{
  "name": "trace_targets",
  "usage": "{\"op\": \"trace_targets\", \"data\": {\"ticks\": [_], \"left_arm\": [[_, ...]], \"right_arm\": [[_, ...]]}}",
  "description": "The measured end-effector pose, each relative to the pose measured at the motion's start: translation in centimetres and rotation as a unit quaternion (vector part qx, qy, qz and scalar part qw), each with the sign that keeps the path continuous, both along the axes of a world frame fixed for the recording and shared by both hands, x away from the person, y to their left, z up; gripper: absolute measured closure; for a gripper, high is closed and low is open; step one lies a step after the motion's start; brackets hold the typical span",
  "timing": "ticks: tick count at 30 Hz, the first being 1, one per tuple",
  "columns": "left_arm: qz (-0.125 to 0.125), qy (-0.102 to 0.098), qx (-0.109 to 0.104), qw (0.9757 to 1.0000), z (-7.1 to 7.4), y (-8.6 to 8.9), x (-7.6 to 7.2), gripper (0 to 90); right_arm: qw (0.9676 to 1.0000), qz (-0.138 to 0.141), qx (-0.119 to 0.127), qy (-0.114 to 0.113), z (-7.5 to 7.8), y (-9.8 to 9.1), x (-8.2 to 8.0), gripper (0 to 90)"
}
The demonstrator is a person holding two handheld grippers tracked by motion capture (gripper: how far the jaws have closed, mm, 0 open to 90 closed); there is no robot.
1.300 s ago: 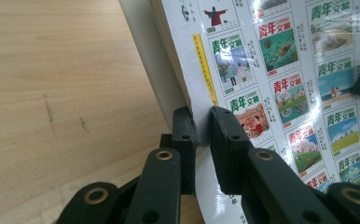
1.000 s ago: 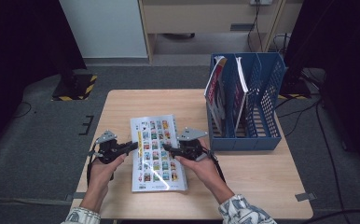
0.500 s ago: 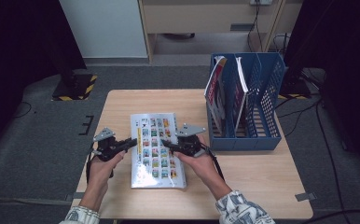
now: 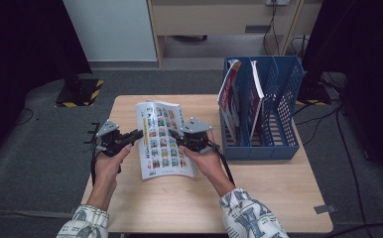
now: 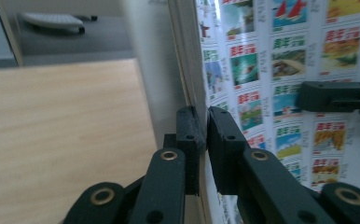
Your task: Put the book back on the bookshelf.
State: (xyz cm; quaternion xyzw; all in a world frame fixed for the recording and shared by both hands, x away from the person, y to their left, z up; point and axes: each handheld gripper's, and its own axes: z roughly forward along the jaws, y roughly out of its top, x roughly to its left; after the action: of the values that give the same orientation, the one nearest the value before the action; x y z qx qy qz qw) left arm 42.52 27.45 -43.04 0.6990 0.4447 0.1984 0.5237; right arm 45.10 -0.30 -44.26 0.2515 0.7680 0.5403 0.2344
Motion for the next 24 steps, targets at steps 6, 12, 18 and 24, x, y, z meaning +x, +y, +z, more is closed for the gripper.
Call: {"op": "trace_targets", "data": {"ticks": [6,12,18,24], "left_arm": [[-0.008,-0.023,0.023,0.9994,0.9,-1.2,-0.2,83.3],[-0.019,-0.048,0.019,0.9985,0.4,-1.6,-2.2,83.3],[-0.017,-0.049,0.004,0.9986,-0.2,-1.2,-3.2,83.4],[-0.007,-0.039,-0.009,0.9992,-0.7,-0.3,-3.0,83.3]], "right_arm": [[0.9992,-0.023,0.018,-0.027,0.1,-0.5,0.7,67.9],[0.9992,-0.007,0.03,-0.024,-0.5,-2.1,-0.5,66.4],[0.9992,0.008,0.034,-0.019,-0.4,-2.3,-1.6,67.6],[0.9991,0.008,0.037,-0.02,-0.2,-1.5,-1.7,70.3]]}}
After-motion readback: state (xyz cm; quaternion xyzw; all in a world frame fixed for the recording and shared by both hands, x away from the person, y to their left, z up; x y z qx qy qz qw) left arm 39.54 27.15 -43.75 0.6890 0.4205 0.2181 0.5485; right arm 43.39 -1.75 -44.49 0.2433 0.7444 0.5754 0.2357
